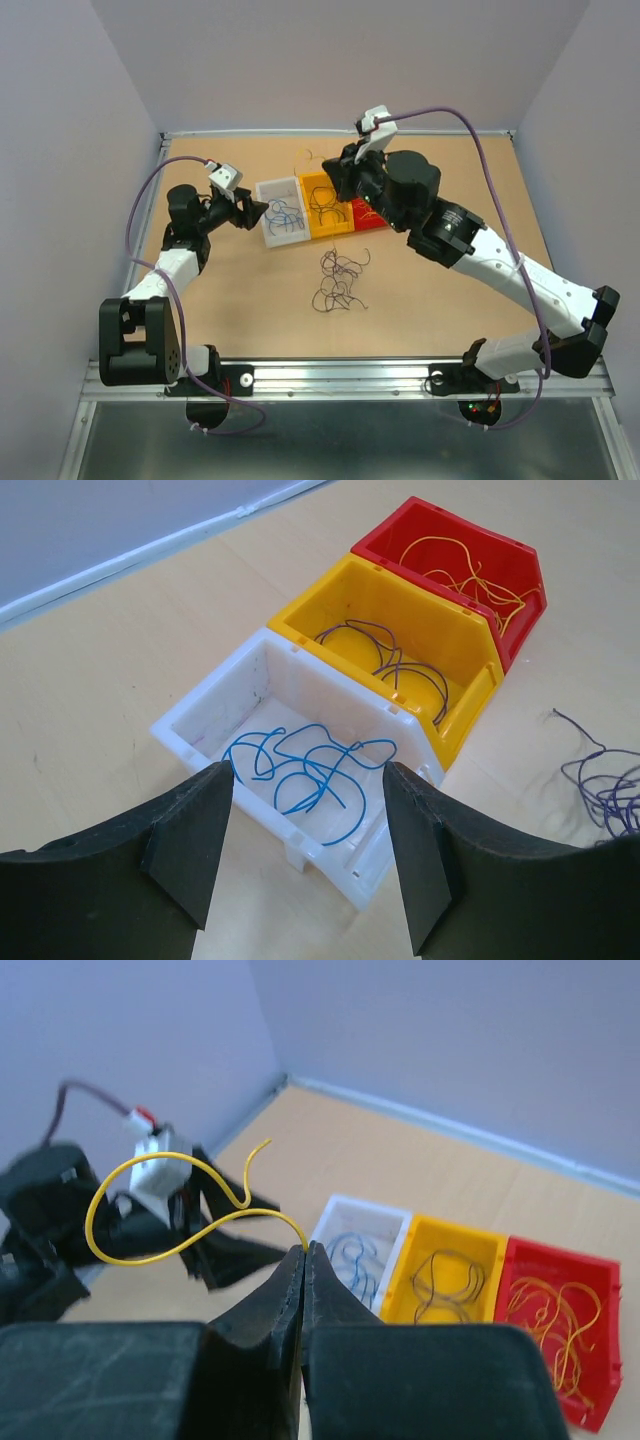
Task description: Untangle the cables
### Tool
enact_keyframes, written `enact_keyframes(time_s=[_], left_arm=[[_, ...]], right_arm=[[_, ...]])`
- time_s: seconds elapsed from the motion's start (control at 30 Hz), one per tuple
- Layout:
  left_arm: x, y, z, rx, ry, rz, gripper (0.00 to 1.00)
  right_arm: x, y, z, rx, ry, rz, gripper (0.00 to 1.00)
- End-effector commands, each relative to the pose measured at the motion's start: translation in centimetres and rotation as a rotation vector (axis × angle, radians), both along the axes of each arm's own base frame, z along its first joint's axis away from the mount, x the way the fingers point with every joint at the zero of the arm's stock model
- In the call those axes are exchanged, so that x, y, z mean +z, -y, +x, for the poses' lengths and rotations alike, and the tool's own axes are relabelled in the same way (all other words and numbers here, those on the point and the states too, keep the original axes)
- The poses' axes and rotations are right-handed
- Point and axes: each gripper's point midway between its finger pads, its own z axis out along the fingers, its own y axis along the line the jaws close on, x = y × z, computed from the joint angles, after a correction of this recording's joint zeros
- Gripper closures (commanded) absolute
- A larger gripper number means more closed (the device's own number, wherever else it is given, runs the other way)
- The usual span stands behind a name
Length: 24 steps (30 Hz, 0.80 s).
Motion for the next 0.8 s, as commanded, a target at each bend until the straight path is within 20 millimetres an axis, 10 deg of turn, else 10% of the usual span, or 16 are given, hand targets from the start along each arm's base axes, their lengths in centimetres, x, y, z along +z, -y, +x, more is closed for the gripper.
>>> enact_keyframes(time_s=[0.0, 0.13, 0.37, 0.77], left_arm=[[2.6, 0.3, -0.3, -0.033, 0.092, 0.007, 0.28], [2.6, 2.2, -1.5, -0.126, 0.095, 0.001, 0.27], [2.7, 4.1, -3.8, -0.273, 0.124, 0.004, 0.25], [3.7, 7.7, -9.6, -0.51, 0.262, 0.038, 0.11]], right_arm=[[11.1, 3.1, 0.5, -0.141, 0.172, 0.183, 0.99], [20.0, 5.7, -1.6, -0.126, 0.294, 0.335, 0.99], [29.7, 9.5, -4.8, -0.108, 0.453, 0.505, 0.99], [31.7, 10.8, -6.5, -0.075, 0.495, 0.561, 0.99]])
